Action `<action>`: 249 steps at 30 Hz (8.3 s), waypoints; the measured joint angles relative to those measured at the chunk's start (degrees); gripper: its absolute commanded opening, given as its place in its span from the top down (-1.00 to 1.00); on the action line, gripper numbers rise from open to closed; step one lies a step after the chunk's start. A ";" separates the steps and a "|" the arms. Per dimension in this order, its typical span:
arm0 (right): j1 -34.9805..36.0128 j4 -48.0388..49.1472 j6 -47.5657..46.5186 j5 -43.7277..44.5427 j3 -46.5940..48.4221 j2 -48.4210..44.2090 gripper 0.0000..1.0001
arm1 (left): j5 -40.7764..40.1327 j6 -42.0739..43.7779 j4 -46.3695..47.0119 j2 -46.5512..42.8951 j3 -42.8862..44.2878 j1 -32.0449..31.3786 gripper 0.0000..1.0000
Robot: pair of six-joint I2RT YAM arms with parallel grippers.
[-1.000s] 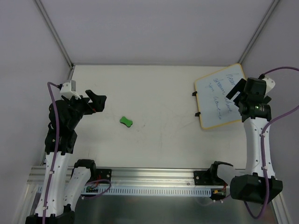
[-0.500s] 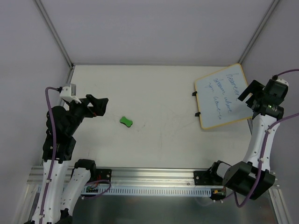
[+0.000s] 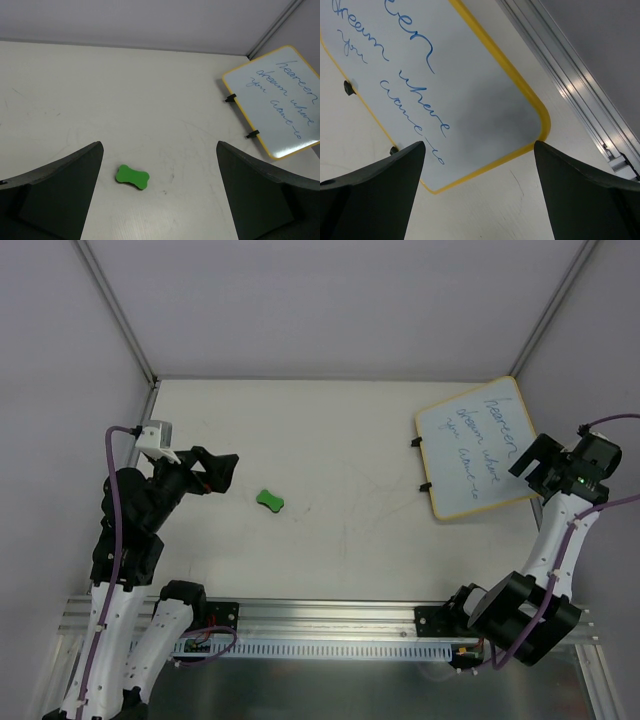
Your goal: Erase the whiteboard
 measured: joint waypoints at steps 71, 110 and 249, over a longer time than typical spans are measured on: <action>55.82 -25.38 77.70 48.35 21.22 48.24 0.10 | -4.02 -6.32 -1.01 4.15 -1.20 -2.58 -0.97; 56.00 -18.47 66.34 45.72 19.71 48.33 1.00 | -4.07 -5.22 -2.99 4.35 -1.20 -2.58 -0.97; 31.91 45.70 13.66 -41.94 -7.63 16.06 0.99 | -17.31 -29.16 -7.69 32.11 -0.07 -15.08 -0.98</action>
